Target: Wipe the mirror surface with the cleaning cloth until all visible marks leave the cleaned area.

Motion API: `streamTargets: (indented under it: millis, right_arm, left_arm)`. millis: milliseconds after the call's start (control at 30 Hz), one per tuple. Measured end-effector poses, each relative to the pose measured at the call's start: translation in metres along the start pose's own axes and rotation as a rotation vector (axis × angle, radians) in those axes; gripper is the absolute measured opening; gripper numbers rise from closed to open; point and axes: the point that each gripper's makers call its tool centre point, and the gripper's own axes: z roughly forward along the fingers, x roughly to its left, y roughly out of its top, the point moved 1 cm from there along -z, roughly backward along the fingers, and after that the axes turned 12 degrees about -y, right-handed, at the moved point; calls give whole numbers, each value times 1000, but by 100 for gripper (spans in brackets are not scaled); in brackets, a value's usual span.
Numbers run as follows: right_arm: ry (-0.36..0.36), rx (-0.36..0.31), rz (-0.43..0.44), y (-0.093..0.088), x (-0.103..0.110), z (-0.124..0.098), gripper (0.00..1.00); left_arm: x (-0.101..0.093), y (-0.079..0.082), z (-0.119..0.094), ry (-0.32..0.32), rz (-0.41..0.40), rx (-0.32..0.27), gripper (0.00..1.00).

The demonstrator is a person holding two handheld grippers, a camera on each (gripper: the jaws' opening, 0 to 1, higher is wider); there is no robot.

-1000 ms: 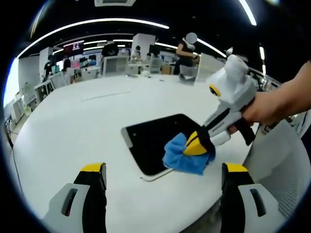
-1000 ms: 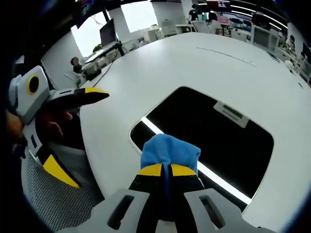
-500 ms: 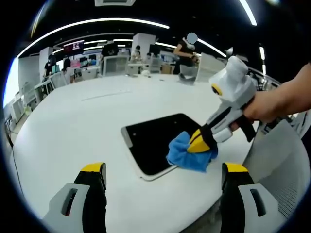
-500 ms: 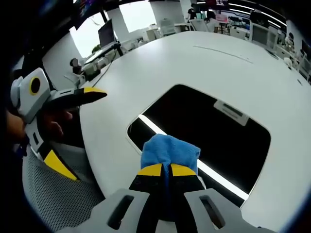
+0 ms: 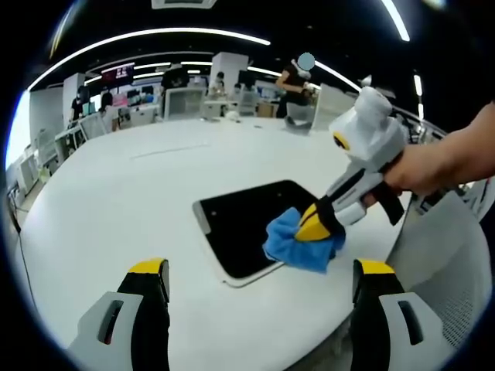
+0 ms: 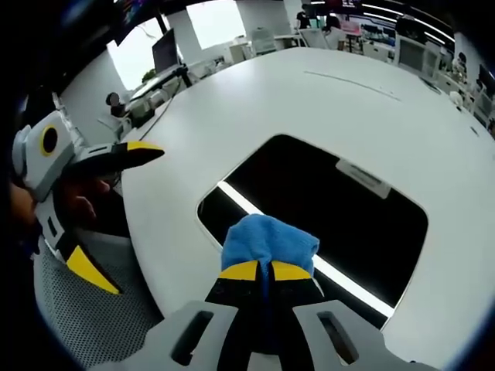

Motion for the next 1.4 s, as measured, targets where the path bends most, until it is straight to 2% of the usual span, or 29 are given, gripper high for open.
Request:
streamTargets:
  millis: [433, 900, 1067, 1400]
  right_arm:
    - [-12, -4, -17, 7, -8, 5, 0]
    - [-28, -3, 0, 27, -25, 18, 0]
    - [-38, -10, -32, 33, -28, 21, 0]
    - [-47, -25, 4, 51, -49, 32, 0]
  left_arm:
    - [0, 0, 0, -1, -5, 0, 99]
    - [1, -1, 0, 3, -10, 3, 99]
    - [1, -1, 0, 2, -11, 4, 99]
    - [0, -2, 1, -1, -7, 10, 99]
